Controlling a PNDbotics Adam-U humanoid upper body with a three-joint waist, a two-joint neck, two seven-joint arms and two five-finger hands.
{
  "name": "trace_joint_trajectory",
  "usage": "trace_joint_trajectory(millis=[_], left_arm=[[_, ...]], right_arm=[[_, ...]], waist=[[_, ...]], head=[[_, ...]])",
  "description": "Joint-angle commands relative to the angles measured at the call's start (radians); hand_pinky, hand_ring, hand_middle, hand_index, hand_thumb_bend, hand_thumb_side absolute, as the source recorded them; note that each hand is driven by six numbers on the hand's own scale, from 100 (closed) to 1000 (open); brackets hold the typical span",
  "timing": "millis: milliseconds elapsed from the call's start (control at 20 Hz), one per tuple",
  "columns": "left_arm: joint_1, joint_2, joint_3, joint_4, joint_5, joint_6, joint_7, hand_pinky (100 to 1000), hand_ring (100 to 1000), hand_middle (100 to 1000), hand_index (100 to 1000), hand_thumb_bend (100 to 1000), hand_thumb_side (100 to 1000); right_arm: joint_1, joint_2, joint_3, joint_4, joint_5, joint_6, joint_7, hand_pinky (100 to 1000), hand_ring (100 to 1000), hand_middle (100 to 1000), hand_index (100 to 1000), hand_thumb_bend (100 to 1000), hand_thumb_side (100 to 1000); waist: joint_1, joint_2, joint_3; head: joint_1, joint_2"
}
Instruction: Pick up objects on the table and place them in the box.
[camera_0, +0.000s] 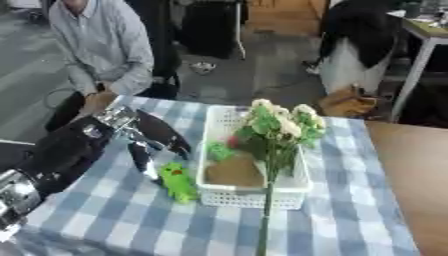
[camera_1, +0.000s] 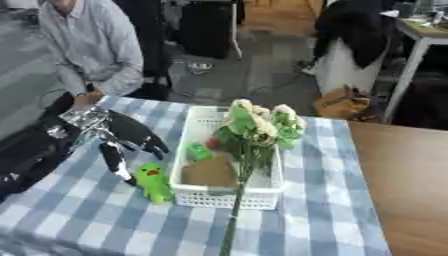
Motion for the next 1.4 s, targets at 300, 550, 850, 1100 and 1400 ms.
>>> trace_joint_trajectory(millis=[300, 550, 850, 1100, 1400], left_arm=[[-0.05, -0.006, 0.035, 0.055, -0.104, -0.069, -0.141, 910, 1000, 1000, 1000, 688, 843], [-0.056, -0.029, 0.039, 0.084, -0.158, -0.069, -0.122, 909, 1000, 1000, 1000, 677, 853], [-0.058, -0.063, 0.044, 0.118, -0.192, -0.069, -0.087, 907, 1000, 1000, 1000, 647, 885], [-0.058, -0.072, 0.041, 0.128, -0.203, -0.069, -0.06, 910, 1000, 1000, 1000, 634, 875], [-0.056, -0.075, 0.043, 0.122, -0.219, -0.069, -0.03, 909, 1000, 1000, 1000, 586, 924]], right_arm=[[-0.018, -0.034, -0.005, -0.015, -0.004, -0.042, -0.051, 730, 744, 693, 678, 100, 560], [-0.021, -0.033, -0.005, -0.015, -0.004, -0.04, -0.053, 730, 743, 692, 678, 100, 558], [-0.024, -0.032, -0.005, -0.015, -0.004, -0.038, -0.055, 730, 743, 692, 678, 100, 557], [-0.025, -0.032, -0.004, -0.015, -0.004, -0.037, -0.055, 730, 743, 692, 678, 100, 558], [-0.024, -0.032, -0.003, -0.015, -0.004, -0.038, -0.053, 731, 743, 692, 677, 100, 560]], waist=[[0.011, -0.01, -0.001], [0.01, -0.009, -0.003], [0.009, -0.008, -0.004], [0.009, -0.009, -0.004], [0.009, -0.009, -0.002]], head=[[0.009, -0.003], [0.016, -0.007], [0.019, -0.009], [0.017, -0.007], [0.015, -0.014]])
